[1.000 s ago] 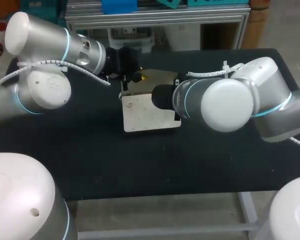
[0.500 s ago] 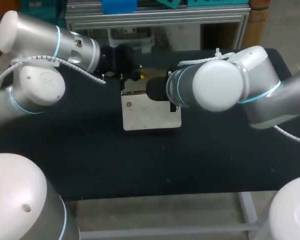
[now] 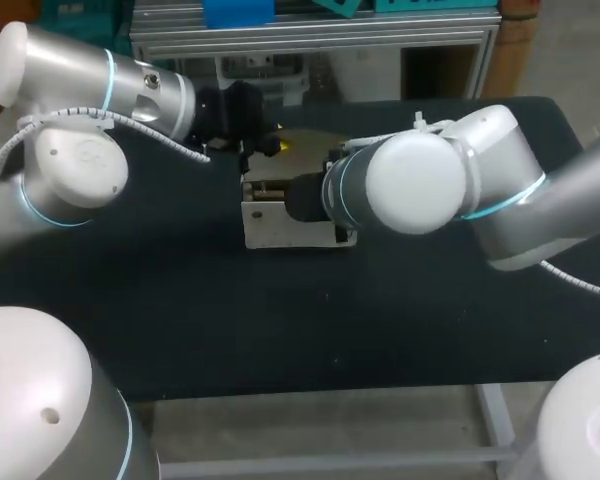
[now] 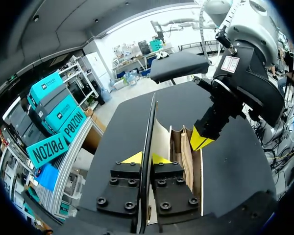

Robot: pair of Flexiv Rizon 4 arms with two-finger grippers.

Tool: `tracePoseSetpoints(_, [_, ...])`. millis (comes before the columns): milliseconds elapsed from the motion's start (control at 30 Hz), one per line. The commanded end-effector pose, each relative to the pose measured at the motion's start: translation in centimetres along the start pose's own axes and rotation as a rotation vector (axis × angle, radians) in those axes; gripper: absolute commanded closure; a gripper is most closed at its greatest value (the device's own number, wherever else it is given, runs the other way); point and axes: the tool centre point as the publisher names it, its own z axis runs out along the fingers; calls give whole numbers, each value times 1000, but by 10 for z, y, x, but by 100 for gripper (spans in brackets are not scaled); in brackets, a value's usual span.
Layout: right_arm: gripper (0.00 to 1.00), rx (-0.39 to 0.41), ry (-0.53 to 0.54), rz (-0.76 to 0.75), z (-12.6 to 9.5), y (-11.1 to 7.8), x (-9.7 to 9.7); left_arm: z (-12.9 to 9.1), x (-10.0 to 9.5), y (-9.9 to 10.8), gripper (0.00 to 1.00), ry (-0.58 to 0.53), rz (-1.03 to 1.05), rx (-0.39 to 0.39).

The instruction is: Pick up the bag, open it, inspect its contents, close it, and place it on the opposite side

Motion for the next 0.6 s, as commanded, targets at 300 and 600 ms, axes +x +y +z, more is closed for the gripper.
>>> tracePoseSetpoints(300, [100, 17, -69, 30, -9, -3, -12, -2, 6, -8, 100, 19, 18, -8])
tracePoseSetpoints(600, [100, 17, -111, 35, -6, -1, -32, -4, 9, -10, 100, 29, 29, -9])
